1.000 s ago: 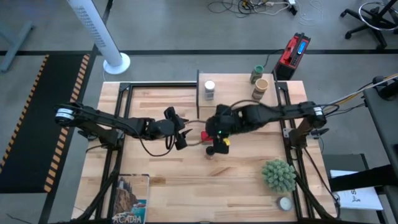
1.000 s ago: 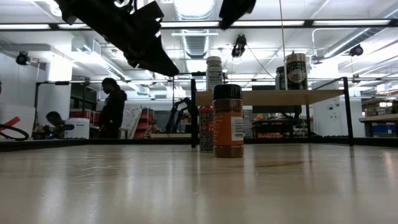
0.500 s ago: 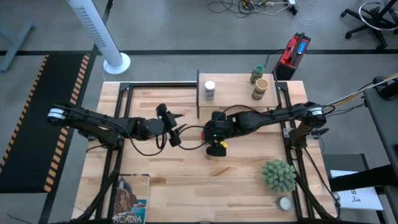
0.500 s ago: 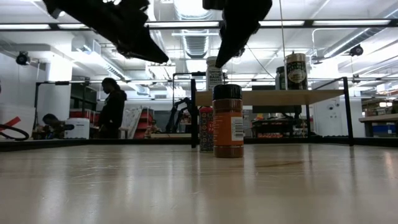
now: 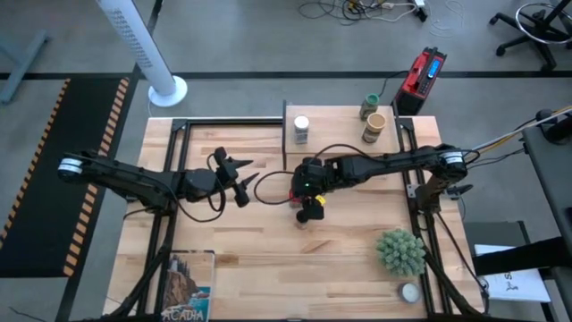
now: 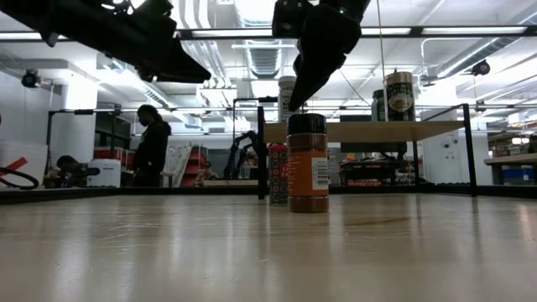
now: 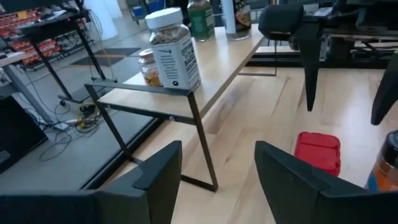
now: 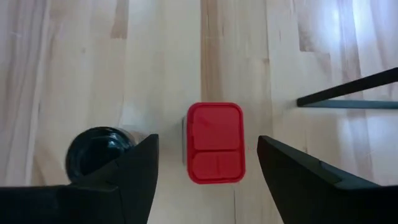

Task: Shelf spices
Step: Adjust the white seasoning bottle on the shelf

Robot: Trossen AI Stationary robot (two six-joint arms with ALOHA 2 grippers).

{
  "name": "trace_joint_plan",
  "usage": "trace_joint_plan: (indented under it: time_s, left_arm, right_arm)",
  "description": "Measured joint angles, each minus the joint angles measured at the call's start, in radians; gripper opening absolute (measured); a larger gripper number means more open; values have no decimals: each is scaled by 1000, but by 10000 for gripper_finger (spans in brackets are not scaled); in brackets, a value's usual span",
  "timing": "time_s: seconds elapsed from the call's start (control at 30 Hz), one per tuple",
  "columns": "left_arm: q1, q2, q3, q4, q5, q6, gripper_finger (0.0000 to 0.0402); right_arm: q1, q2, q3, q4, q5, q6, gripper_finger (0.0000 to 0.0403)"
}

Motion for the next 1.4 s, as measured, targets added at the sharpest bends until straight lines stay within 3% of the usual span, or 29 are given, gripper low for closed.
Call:
trace_joint_plan:
  time_s: [0.27, 0.6, 1.0, 1.4]
  left_arm:
    - [6, 5, -14, 37, 0, -5, 192]
    - [7, 8, -11, 41, 1, -31, 192]
    - [8, 8, -11, 44, 1, -38, 192]
    - [10, 9, -11, 44, 1, -38, 192]
  right_arm:
    - [-29, -42, 50, -1, 21, -67, 258]
    - [-173, -136, 175, 2, 47, -157, 259]
    - [-306, -125, 210, 49, 45, -219, 245]
    - [-373, -122, 222, 47, -19, -271, 272]
